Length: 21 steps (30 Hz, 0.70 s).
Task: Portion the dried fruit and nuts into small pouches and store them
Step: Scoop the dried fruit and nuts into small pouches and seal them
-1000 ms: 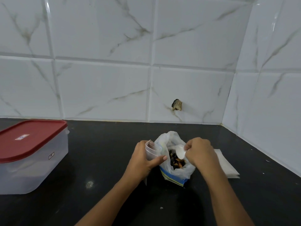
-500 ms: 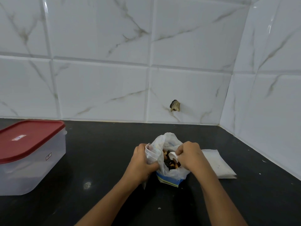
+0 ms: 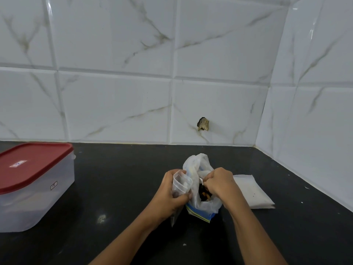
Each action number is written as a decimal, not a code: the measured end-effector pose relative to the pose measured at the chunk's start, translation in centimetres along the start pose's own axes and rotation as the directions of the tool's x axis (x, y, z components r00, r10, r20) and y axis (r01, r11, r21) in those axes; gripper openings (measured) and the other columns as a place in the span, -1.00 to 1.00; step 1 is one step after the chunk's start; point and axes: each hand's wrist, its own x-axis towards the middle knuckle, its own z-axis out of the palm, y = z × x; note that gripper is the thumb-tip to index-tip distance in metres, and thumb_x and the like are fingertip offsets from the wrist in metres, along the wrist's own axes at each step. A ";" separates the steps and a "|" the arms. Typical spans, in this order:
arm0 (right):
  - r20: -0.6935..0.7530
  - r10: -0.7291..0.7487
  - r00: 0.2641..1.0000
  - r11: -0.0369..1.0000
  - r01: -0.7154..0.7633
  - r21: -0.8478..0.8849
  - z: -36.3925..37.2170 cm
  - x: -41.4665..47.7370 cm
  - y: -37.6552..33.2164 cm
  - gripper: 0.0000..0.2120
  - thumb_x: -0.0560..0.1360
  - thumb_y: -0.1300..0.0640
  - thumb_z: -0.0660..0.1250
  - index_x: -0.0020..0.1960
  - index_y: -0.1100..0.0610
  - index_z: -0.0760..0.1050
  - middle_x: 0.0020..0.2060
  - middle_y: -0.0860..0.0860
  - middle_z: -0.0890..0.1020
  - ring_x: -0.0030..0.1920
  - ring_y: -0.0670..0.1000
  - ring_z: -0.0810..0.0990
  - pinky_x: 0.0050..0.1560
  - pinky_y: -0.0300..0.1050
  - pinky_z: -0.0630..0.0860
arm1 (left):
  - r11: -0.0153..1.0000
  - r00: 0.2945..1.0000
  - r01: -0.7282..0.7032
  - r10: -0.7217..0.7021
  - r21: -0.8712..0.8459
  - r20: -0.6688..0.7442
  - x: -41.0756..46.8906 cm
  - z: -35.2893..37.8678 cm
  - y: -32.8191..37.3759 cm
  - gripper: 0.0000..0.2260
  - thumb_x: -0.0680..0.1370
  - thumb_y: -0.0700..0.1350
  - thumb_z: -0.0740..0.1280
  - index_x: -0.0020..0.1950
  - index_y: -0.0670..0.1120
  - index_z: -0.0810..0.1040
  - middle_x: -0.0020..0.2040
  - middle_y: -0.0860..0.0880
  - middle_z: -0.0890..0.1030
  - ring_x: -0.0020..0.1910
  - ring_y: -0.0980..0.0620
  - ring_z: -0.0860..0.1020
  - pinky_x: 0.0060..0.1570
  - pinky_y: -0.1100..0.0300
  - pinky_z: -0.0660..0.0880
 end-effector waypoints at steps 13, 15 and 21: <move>0.122 0.135 0.983 0.961 -0.160 0.228 0.4 1.0 0.3 -0.94 0.48 0.25 0.26 -0.14 0.22 0.47 -0.40 0.09 0.46 -0.42 0.02 0.40 -0.44 -0.20 0.27 | 0.999 0.998 0.020 -0.017 0.045 -0.066 0.4 -0.1 -0.3 -0.58 0.48 -0.26 0.35 0.20 0.08 0.28 0.20 0.02 0.36 0.10 0.16 0.46 -0.15 0.48 0.47; 0.091 0.105 0.990 0.981 -0.119 0.156 0.7 1.2 0.1 -0.95 0.48 0.22 0.26 -0.11 0.21 0.45 -0.26 0.11 0.49 -0.30 0.05 0.46 -0.43 -0.20 0.30 | 0.999 0.999 0.025 -0.024 0.025 -0.040 0.3 -0.2 -0.4 -0.58 0.48 -0.24 0.36 0.20 0.10 0.28 0.21 0.02 0.37 0.14 0.13 0.47 -0.09 0.42 0.50; 0.209 0.118 0.971 0.913 -0.189 0.363 -0.3 1.0 0.8 -0.85 0.53 0.26 0.24 -0.17 0.22 0.55 -0.46 0.04 0.44 -0.51 -0.06 0.33 -0.49 -0.22 0.22 | 0.999 0.997 0.004 -0.001 0.047 -0.082 0.5 -0.3 -0.3 -0.62 0.47 -0.22 0.39 0.07 0.16 0.31 0.18 0.02 0.36 0.09 0.17 0.46 -0.15 0.48 0.47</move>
